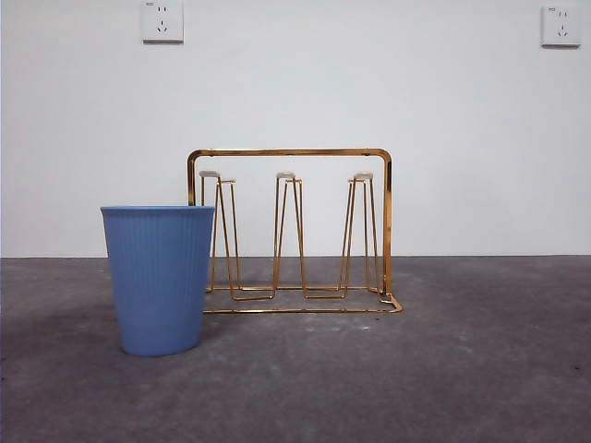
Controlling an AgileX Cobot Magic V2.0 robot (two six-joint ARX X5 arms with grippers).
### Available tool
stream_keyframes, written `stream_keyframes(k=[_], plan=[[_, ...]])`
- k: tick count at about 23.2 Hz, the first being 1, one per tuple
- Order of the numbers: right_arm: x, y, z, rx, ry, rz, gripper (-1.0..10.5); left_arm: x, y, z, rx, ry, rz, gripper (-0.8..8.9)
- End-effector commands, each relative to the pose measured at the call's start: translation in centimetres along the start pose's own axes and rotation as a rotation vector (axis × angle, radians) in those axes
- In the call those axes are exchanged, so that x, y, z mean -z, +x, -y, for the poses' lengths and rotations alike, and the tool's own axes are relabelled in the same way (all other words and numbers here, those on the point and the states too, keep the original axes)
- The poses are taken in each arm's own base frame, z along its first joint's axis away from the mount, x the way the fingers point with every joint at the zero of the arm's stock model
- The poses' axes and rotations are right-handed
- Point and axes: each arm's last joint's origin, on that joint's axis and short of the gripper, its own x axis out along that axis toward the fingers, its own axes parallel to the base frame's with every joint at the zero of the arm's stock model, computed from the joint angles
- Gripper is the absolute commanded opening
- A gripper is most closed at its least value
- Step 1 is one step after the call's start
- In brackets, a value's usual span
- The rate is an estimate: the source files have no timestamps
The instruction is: Pick up cup 1,put cup 1 in the cup rack,pick up cup 2,put cup 2 in the cup rack
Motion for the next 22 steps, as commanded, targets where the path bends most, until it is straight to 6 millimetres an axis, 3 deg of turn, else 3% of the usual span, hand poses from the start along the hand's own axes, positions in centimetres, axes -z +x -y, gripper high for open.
stream_keyframes(k=[1,5,11,22], plan=[[-0.9,-0.9,-0.2,0.011,0.001,0.094,-0.2,0.1,1.8,0.3,0.075,-0.023,0.069,6.57],[-1.7,-1.3,-0.3,0.007,0.000,0.181,-0.2,0.9,4.9,0.4,0.187,-0.015,0.176,6.57],[-2.0,-0.1,-0.2,-0.022,0.020,0.217,-0.2,2.9,8.5,-0.5,0.268,-0.043,0.295,6.57],[-1.1,3.2,-1.2,-0.110,0.040,0.154,-0.2,4.0,10.9,-2.4,0.300,-0.084,0.458,6.57]])
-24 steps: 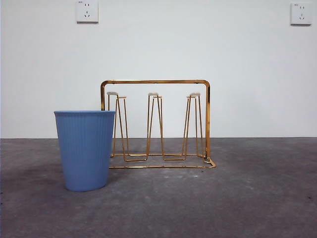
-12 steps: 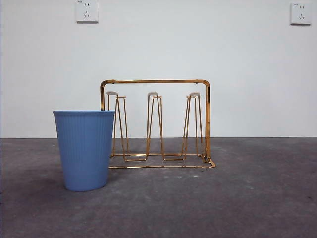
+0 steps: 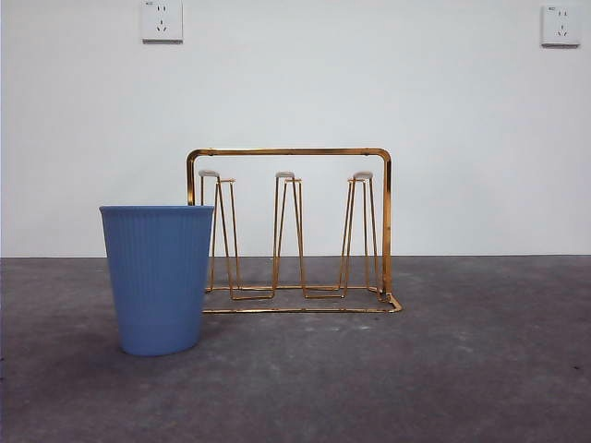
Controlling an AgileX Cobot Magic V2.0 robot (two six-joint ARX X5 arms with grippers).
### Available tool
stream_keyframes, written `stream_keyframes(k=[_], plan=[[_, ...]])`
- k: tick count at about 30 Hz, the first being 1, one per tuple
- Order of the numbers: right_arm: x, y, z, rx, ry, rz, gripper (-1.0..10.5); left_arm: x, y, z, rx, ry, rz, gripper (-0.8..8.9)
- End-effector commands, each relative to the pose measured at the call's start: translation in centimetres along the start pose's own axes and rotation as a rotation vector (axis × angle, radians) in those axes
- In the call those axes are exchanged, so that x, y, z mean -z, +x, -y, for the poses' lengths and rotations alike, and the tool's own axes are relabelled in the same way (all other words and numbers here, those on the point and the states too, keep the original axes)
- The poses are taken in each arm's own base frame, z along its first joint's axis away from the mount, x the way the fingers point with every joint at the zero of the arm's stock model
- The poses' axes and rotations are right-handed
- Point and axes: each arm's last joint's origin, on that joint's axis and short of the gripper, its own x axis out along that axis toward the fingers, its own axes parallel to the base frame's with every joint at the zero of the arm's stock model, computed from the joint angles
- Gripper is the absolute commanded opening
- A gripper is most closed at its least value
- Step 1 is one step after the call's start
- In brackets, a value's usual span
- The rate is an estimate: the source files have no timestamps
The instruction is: Pick up cup 1,put cup 1 in the cup rack,pick up cup 2,put cup 2 in the cup rack
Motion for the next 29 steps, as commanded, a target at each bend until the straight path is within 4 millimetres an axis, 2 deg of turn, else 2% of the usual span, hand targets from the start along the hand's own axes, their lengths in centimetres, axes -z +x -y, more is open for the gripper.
stream_keyframes(k=[1,12,16,21,27,29], plan=[[0.6,1.1,-0.1,-0.009,0.012,-0.010,-0.2,-0.1,0.3,0.1,0.017,-0.009,0.028,6.57],[2.2,4.2,-0.5,-0.028,0.011,-0.053,-0.2,-0.6,0.3,0.8,0.070,0.004,0.092,6.46],[2.2,4.4,-0.6,-0.028,0.012,-0.048,-0.2,-0.6,0.3,0.7,0.067,0.004,0.090,4.16],[2.2,4.4,-0.5,-0.010,0.011,-0.050,-0.2,-0.6,0.3,0.8,0.070,0.005,0.092,2.88],[2.5,4.4,-0.5,-0.007,0.011,-0.072,-0.1,-0.7,0.3,0.8,0.077,0.006,0.100,-0.13],[2.7,4.5,-0.5,-0.005,0.011,-0.087,-0.1,-0.7,0.3,0.8,0.077,0.006,0.100,-0.08]])
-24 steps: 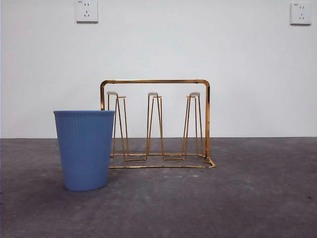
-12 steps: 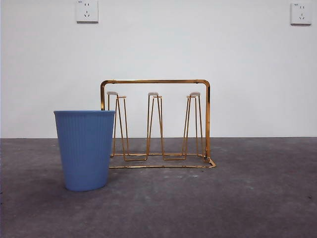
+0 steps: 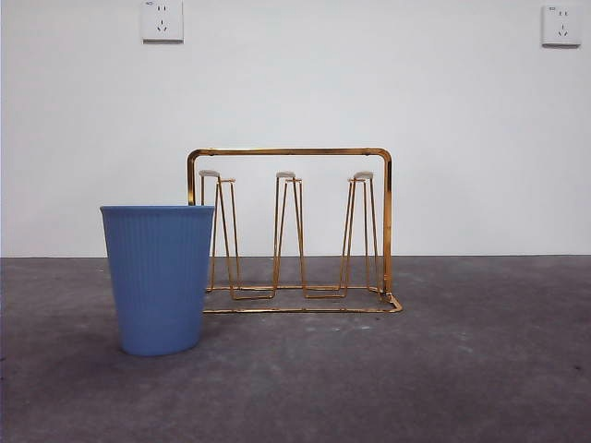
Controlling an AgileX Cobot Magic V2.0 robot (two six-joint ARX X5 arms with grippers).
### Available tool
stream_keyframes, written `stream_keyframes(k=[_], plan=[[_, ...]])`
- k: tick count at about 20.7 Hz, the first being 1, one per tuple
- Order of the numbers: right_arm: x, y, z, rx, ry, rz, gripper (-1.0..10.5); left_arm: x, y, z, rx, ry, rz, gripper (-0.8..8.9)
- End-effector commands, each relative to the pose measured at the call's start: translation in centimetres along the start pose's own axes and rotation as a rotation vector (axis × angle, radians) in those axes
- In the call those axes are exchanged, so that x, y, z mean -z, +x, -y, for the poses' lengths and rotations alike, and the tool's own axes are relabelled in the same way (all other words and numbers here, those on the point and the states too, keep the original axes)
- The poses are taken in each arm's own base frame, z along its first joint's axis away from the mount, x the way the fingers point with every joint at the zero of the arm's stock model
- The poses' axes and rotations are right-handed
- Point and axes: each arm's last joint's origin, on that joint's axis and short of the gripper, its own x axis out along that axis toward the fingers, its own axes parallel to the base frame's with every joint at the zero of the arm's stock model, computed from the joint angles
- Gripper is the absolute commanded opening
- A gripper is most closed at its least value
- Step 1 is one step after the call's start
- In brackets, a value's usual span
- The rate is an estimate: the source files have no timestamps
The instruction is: Pick up cup 1,put cup 1 in the cup rack,pick up cup 2,put cup 2 in the cup rack
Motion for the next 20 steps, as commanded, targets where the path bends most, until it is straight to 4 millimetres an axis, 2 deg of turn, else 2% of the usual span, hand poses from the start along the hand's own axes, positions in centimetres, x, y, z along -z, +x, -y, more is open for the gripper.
stream_keyframes(k=[1,7,9,11,16,20], plan=[[0.7,0.3,0.3,0.034,-0.003,-0.043,-0.1,-0.1,0.1,0.3,0.020,0.051,0.003,-0.08],[1.1,0.3,0.3,0.040,0.000,-0.092,0.3,-0.1,0.1,0.3,0.028,0.053,0.007,-0.08],[1.1,-0.1,0.3,0.041,0.001,-0.098,1.6,-0.1,0.1,0.3,0.028,0.053,0.006,-0.08],[1.0,-0.6,0.2,0.042,0.002,-0.110,2.3,-0.1,0.1,0.3,0.029,0.055,0.003,-0.08],[1.0,-2.5,0.1,0.082,-0.017,-0.166,2.3,-0.4,0.0,0.2,0.026,0.069,0.001,-0.08],[1.4,-4.9,0.1,0.162,-0.060,-0.269,2.2,-0.4,0.0,-0.1,0.001,0.092,-0.041,-0.08]])
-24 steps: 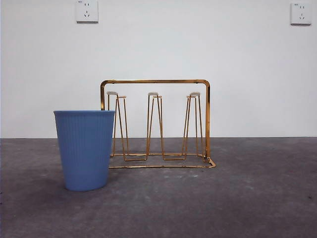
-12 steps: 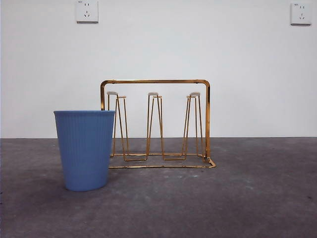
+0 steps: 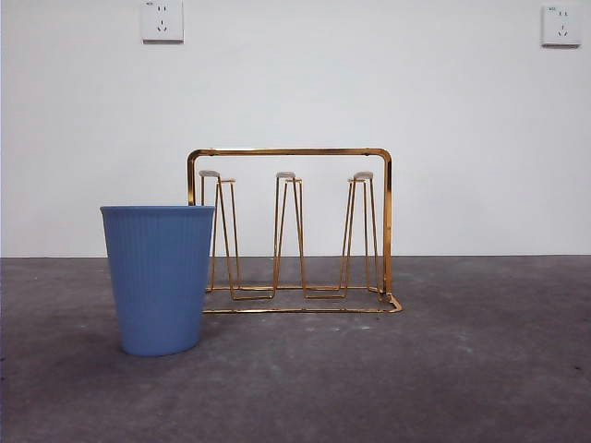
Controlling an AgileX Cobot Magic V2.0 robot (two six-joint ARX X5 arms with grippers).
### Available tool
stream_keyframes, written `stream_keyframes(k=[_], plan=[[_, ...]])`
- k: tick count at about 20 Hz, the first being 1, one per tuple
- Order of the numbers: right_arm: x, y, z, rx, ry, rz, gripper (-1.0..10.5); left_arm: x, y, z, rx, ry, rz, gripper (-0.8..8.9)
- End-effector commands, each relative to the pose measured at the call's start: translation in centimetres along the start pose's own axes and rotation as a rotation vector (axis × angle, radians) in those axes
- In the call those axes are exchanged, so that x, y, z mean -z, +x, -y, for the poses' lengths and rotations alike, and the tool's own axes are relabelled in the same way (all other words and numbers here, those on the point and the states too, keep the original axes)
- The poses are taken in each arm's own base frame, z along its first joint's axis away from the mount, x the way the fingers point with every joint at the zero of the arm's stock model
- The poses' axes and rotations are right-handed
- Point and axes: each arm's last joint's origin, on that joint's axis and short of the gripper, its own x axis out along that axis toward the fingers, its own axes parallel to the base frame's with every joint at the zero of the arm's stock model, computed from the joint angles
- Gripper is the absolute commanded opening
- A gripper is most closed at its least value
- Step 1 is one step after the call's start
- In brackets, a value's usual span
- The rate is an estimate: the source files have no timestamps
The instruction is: Pick up cup 1,put cup 1 in the cup rack,pick up cup 2,put cup 2 in the cup rack
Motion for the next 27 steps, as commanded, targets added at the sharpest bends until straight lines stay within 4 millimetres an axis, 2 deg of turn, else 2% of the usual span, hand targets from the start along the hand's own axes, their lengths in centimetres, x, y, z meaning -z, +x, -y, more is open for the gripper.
stream_keyframes(k=[1,8,15,21,27], plan=[[0.9,-1.3,0.2,0.049,-0.046,-0.078,2.2,-0.2,0.0,0.0,-0.008,0.042,-0.032,-0.08],[2.7,-5.1,0.7,0.198,-0.107,-0.246,2.2,0.7,-0.4,-0.9,-0.192,0.188,-0.224,-0.08],[3.7,-8.5,1.1,0.297,-0.127,-0.298,2.2,3.1,-1.3,-1.5,-0.495,0.463,-0.382,-0.07],[3.9,-9.9,1.2,0.323,-0.129,-0.293,2.2,6.1,-1.5,-1.8,-0.718,0.740,-0.417,-0.08],[4.2,-10.2,1.2,0.324,-0.127,-0.320,2.2,7.4,-0.7,-3.1,-0.851,0.893,-0.412,-0.07]])
